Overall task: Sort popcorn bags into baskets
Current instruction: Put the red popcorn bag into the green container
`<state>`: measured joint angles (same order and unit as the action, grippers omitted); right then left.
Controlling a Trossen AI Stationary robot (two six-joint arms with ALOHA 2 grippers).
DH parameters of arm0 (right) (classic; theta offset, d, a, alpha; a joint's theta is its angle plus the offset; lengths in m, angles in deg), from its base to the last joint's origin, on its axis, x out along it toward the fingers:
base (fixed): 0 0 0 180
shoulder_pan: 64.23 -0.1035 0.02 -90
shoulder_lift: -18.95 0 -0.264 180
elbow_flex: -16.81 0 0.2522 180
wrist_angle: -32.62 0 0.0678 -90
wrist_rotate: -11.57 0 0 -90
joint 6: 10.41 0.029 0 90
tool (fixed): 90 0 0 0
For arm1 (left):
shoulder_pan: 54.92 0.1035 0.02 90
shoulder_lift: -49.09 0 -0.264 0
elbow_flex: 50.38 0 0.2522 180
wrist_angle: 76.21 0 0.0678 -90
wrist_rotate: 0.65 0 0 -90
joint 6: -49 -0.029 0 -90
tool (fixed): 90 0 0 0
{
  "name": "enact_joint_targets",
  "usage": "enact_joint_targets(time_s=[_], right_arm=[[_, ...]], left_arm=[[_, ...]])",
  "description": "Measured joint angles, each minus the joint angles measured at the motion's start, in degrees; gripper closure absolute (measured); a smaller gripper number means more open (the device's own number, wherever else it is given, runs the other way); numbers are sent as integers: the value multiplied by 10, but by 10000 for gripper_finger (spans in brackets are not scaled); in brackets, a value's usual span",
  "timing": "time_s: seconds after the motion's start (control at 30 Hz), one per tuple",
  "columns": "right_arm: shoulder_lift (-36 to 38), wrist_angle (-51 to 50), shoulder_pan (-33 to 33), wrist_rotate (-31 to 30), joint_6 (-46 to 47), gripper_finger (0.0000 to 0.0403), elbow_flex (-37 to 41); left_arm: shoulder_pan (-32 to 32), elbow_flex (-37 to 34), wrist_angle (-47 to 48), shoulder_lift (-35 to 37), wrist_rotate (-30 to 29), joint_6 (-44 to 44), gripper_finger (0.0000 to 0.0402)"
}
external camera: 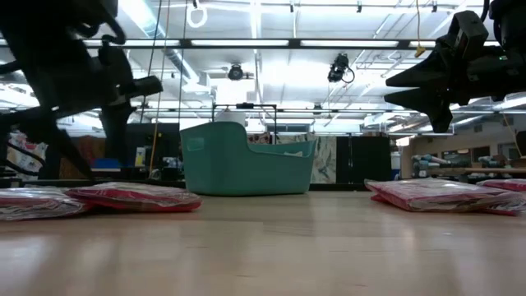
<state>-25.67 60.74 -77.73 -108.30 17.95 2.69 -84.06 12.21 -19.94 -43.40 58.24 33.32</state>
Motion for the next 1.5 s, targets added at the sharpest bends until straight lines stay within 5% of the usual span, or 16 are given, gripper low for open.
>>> enact_joint_targets(time_s=[0.43,0.8,1.13,1.5], right_arm=[[0,0,0,0,0,245,0],[0,0,0,0,0,245,0],[0,0,0,0,0,245,0],[0,0,0,0,0,245,0]], left_arm=[[15,-56,-106,3,13,-45,235],[27,-59,-114,0,27,-10,390],[34,87,-20,-2,-19,-12,397],[84,212,-135,-2,-90,-95,398]])
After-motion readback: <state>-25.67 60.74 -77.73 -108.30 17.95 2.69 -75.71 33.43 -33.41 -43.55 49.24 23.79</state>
